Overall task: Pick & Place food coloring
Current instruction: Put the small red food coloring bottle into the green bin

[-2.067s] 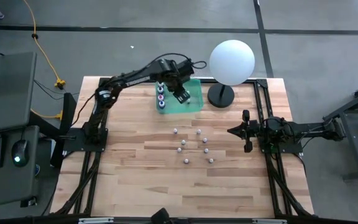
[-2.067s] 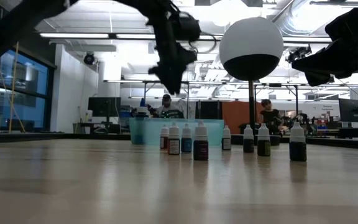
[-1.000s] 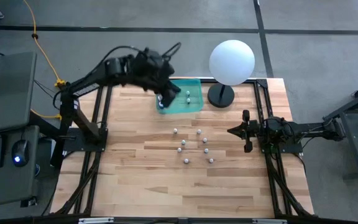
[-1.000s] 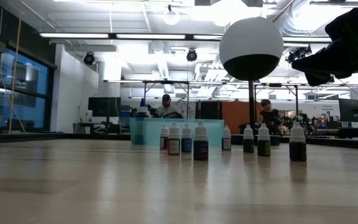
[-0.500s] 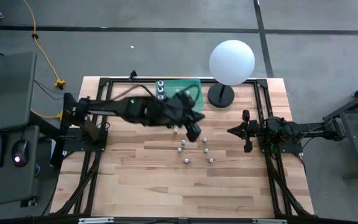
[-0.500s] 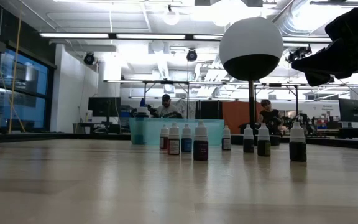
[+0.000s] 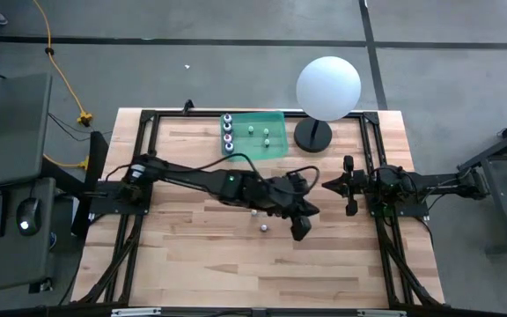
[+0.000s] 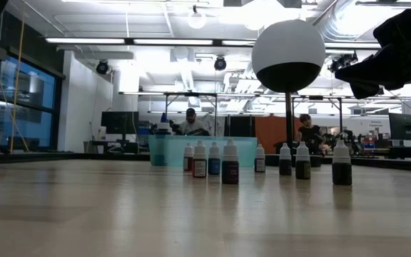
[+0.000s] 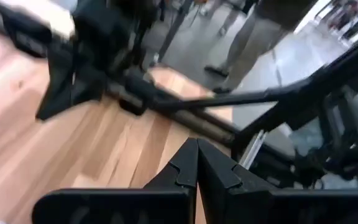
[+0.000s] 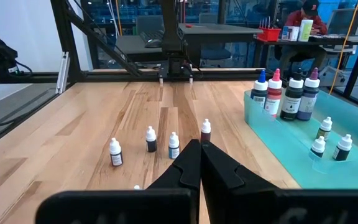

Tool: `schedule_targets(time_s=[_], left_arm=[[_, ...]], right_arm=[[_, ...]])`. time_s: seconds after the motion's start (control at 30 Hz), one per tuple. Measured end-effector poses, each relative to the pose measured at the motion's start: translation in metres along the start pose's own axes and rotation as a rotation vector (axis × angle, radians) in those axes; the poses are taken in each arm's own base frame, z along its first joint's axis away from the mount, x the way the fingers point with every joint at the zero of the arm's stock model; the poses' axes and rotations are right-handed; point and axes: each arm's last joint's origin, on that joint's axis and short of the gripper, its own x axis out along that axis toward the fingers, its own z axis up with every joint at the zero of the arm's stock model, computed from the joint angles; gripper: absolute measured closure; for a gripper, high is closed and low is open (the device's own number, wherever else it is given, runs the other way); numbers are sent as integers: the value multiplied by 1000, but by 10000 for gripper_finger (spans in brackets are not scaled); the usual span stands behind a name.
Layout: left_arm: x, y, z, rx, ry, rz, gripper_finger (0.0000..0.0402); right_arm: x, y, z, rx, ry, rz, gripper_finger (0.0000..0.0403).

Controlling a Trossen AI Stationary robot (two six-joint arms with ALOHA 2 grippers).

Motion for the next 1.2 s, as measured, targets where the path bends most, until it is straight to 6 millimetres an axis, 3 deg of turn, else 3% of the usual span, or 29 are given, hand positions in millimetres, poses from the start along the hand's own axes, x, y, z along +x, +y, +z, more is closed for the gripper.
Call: schedule_targets(time_s=[0.33, 0.53, 0.8, 1.0, 1.2], left_arm=[[-1, 14, -27, -65, 435, -84, 401], [-11, 36, -43, -82, 644, 128, 401], [5, 63, -81, -4, 789, 499, 401], [17, 76, -99, 62, 841, 647, 401], [26, 80, -107, 111, 870, 642, 401]], right_arm=[[0, 0, 0, 0, 0, 0, 402], [0, 0, 0, 0, 0, 0, 402], [0, 0, 0, 0, 0, 0, 402], [0, 0, 0, 0, 1, 0, 402], [0, 0, 0, 0, 0, 0, 402]])
